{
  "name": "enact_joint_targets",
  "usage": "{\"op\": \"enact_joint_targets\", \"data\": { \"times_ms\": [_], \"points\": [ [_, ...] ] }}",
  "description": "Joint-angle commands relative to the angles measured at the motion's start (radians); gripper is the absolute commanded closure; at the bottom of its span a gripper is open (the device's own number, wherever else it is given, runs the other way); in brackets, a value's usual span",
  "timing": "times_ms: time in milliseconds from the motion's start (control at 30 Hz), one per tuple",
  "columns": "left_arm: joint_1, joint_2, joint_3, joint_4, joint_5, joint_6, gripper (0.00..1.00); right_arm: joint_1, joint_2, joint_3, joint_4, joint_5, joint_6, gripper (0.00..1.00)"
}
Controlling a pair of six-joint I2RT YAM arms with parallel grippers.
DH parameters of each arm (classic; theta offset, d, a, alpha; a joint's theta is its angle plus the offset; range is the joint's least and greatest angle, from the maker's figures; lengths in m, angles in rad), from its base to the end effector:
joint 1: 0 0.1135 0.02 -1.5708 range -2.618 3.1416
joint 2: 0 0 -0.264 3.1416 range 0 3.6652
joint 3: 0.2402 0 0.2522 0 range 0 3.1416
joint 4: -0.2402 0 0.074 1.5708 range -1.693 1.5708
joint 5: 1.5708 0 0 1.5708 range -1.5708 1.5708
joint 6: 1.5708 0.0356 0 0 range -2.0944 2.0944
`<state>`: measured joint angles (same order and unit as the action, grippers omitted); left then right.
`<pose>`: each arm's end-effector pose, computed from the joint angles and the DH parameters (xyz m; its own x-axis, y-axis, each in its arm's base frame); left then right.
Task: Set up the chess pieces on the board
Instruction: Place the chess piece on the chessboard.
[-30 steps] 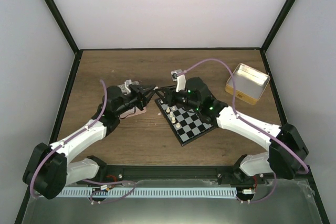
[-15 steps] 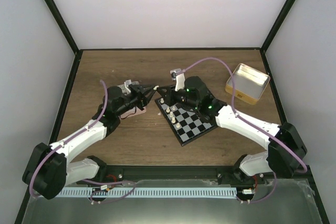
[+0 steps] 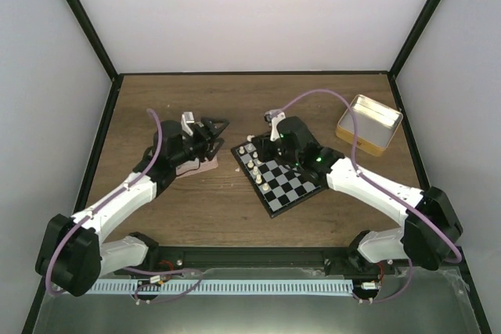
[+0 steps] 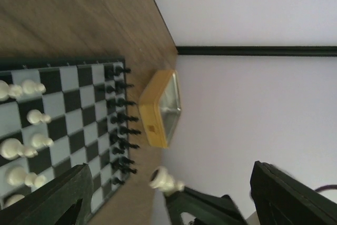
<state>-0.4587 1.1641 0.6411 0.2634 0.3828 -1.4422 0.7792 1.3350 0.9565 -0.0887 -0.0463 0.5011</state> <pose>0.2283 -0.1276 0.2581 -0.7579 -0.6518 -0.0289 -0.1341 0.1989 -0.9708 0.2165 0.2162 0.2861 -0.6324 0.0499 -0.7730 -0.4875 0.7499 0.4472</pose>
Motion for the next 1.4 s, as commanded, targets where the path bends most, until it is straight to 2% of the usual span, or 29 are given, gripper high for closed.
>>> {"op": "enact_joint_targets", "data": {
  "times_ms": [0,100,367,533,700,867,1367],
  "points": [
    [0.01,0.004,0.141,-0.295,-0.086,0.425,0.11,-0.056,-0.025,-0.069,-0.186,0.044,-0.043,0.99],
    [0.01,-0.007,0.166,-0.373,-0.154,0.557,0.0,-0.075,-0.019,-0.103,-0.236,0.051,-0.054,0.99],
    [0.012,-0.005,0.223,-0.473,-0.23,0.73,0.0,-0.075,0.008,-0.119,-0.368,-0.014,-0.07,0.99],
    [0.012,-0.007,0.215,-0.476,-0.247,0.758,0.0,-0.038,-0.014,-0.16,-0.458,0.052,-0.038,0.99],
    [0.014,-0.003,0.214,-0.483,-0.263,0.779,0.0,0.001,-0.036,-0.189,-0.509,0.021,0.0,0.99],
    [0.024,0.006,0.216,-0.482,-0.255,0.782,0.0,0.037,-0.044,-0.212,-0.467,-0.044,0.006,0.99],
    [0.037,0.016,0.204,-0.486,-0.237,0.763,0.0,0.057,0.024,-0.19,-0.408,-0.08,-0.012,0.99]
  ]
}}
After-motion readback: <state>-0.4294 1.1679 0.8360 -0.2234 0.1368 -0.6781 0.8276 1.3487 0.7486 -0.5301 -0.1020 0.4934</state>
